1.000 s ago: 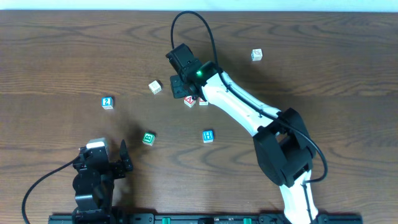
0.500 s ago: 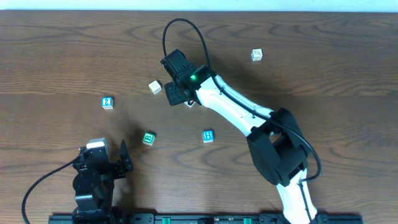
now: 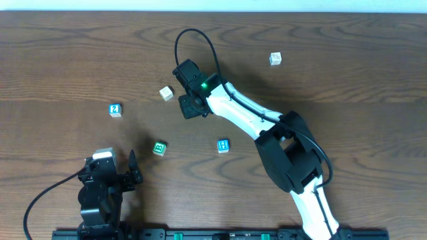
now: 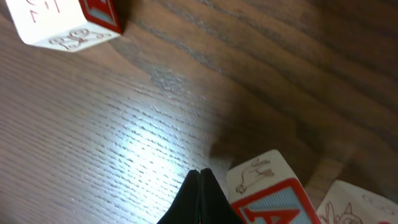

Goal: Spell out Ai2

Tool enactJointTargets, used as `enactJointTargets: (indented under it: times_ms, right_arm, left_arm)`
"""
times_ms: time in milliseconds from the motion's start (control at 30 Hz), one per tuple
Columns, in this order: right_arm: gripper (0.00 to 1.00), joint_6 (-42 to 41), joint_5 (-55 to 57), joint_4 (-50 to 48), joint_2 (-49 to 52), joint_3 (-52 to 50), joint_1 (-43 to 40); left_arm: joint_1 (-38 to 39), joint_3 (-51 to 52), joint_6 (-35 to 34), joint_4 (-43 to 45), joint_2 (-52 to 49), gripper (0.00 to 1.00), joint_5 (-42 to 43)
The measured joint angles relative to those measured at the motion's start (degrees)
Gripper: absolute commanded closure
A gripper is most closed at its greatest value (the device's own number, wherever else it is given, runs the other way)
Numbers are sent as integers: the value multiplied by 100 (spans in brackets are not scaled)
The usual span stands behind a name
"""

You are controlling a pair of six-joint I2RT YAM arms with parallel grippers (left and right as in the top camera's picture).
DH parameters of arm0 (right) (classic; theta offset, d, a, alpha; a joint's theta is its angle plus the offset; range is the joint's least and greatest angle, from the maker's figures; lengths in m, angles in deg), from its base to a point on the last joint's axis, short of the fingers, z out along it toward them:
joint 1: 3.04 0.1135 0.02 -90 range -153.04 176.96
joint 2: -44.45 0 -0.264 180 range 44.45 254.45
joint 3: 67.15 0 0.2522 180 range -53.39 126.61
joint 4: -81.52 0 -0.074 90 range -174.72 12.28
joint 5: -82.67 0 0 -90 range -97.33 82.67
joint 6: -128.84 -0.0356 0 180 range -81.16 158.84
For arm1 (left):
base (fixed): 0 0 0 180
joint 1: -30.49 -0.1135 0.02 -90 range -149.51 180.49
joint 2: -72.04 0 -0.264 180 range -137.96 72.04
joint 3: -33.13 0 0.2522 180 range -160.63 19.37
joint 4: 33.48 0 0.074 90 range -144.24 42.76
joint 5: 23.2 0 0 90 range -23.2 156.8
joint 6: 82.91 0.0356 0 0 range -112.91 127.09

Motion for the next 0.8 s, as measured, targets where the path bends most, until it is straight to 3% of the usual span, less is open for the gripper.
enactJointTargets:
  times_ms: [800]
  right_arm:
    - [99, 2, 221, 505, 0, 0, 0]
  left_arm:
    - [0, 0, 0, 0, 0, 5, 0]
